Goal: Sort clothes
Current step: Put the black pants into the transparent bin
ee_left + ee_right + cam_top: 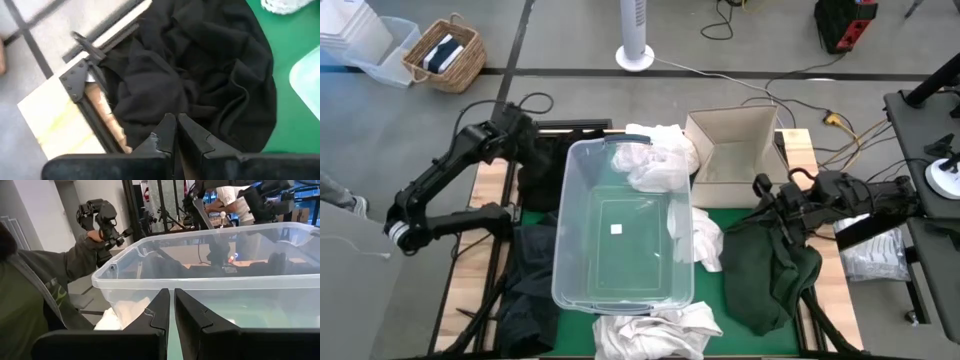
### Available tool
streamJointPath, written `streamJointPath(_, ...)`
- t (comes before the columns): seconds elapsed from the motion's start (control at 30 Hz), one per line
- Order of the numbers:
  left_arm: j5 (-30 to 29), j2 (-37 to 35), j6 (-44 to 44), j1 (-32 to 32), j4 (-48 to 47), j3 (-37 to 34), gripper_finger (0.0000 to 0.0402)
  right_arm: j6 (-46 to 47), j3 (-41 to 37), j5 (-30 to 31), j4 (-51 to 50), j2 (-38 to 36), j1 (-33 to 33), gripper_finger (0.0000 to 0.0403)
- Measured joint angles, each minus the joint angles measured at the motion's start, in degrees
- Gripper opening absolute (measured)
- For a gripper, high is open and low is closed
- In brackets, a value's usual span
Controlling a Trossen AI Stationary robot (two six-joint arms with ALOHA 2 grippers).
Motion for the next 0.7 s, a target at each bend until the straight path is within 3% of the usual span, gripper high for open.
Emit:
streamJointPath(0.27, -1.1, 6.3, -2.3, 0.0, 0.0, -0.2, 0.0, 1.4, 0.0, 0.0, -0.1, 2.0, 0.0, 0.0018)
streamJointPath(0.5, -1.2, 7.4, -3.2, 0.0, 0.1, -0.2, 0.0002, 1.0, 0.0, 0.0, -0.1, 3.2, 0.0, 0.0018)
streamJointPath(0.7, -1.3, 8.0, -2.6, 0.0, 0.1, -0.4, 0.0049, 1.0, 0.0, 0.0, 0.0, 3.3, 0.0, 0.0018)
